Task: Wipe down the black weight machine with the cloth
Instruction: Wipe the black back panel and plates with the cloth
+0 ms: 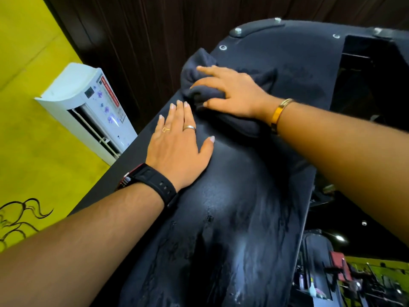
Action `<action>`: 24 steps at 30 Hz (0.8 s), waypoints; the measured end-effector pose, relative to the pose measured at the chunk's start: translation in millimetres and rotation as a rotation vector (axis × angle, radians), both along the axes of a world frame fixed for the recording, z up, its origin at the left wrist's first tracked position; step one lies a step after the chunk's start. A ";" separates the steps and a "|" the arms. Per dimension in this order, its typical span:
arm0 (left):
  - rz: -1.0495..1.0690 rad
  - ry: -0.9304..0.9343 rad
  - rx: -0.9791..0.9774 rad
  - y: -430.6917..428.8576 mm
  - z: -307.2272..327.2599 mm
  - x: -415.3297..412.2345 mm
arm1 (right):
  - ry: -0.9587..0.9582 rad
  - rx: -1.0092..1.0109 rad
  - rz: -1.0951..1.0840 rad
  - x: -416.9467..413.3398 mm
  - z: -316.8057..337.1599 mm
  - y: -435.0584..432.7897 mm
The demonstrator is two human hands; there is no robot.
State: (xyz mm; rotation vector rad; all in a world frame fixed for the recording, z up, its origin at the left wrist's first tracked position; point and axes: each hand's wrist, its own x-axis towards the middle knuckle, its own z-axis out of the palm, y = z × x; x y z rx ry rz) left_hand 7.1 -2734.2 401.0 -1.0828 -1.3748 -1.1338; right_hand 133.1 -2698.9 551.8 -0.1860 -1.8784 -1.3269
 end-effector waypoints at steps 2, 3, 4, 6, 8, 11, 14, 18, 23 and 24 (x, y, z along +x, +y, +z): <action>0.003 -0.010 0.009 0.3 -0.4 0.5 | 0.124 -0.063 0.055 17.7 14.7 5.8; 0.000 -0.013 0.015 0.3 -0.3 -0.2 | 0.228 -0.097 0.074 21.3 17.3 7.3; -0.004 -0.014 0.019 0.5 0.1 -0.7 | 0.325 -0.121 0.088 19.1 18.0 7.3; -0.004 -0.012 0.017 1.0 0.4 -0.8 | 0.400 -0.132 0.092 0.1 12.0 0.6; -0.003 -0.006 0.010 0.3 0.7 -0.5 | 0.275 -0.105 0.075 -25.1 0.7 -11.9; -0.035 -0.015 0.033 -1.8 0.5 0.2 | 0.037 -0.003 0.062 -52.4 -15.8 -20.2; -0.005 -0.016 -0.002 -3.9 0.6 2.3 | 0.080 0.017 0.090 -45.3 -9.7 -17.1; 0.028 0.008 -0.008 -3.9 0.6 1.1 | 0.250 -0.049 0.095 -15.8 14.1 -7.3; 0.023 0.013 -0.016 -2.1 1.1 -1.3 | 0.495 -0.146 0.095 41.4 43.1 10.0; 0.025 0.015 -0.017 -1.7 1.5 -1.5 | 0.541 -0.166 0.092 55.4 47.3 14.8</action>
